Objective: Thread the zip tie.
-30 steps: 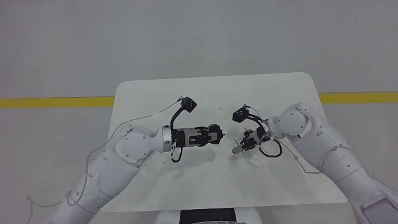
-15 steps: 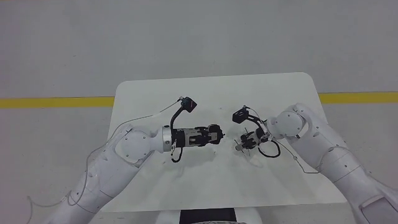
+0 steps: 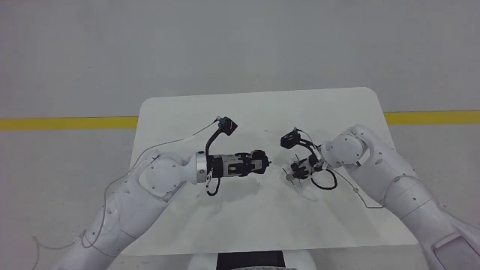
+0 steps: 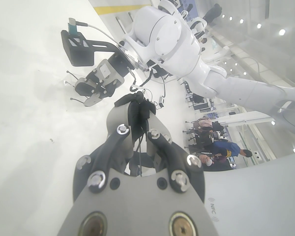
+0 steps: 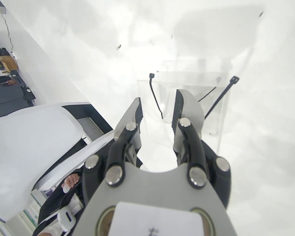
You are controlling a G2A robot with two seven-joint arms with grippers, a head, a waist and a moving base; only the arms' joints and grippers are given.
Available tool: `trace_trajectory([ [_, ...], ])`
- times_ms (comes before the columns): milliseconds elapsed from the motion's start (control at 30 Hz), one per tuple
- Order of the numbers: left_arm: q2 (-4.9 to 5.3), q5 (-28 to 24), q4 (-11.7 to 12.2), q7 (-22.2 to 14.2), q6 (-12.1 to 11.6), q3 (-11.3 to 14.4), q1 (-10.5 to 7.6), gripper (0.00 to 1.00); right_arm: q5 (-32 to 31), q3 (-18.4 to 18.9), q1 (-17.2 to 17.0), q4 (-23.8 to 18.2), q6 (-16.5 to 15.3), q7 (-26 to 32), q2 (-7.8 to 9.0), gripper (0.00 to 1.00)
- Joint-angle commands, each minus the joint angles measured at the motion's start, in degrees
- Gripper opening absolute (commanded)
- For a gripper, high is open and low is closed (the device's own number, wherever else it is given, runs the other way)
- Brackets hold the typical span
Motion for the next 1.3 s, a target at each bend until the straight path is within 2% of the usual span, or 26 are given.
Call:
trace_trajectory([
  [0, 0.0, 0.0, 0.0, 0.0, 0.0, 0.0, 0.0, 0.0, -0.2, -0.2, 0.1, 0.2, 0.2, 0.0, -0.08, 0.26],
  [300, 0.0, 0.0, 0.0, 0.0, 0.0, 0.0, 0.0, 0.0, -0.7, -1.2, 0.8, 0.9, 0.6, 0.2, -0.5, 0.26],
  [567, 0.0, 0.0, 0.0, 0.0, 0.0, 0.0, 0.0, 0.0, 0.2, 0.8, -0.3, -0.6, -1.1, -0.5, 0.25, 0.3],
  [900, 0.0, 0.0, 0.0, 0.0, 0.0, 0.0, 0.0, 0.0, -0.1, 3.0, -1.7, -1.9, 1.6, -0.9, 1.07, 0.27],
  [1267, 0.0, 0.0, 0.0, 0.0, 0.0, 0.0, 0.0, 0.0, -2.0, 1.5, -1.0, -1.3, 4.2, -0.1, 0.59, 0.25],
])
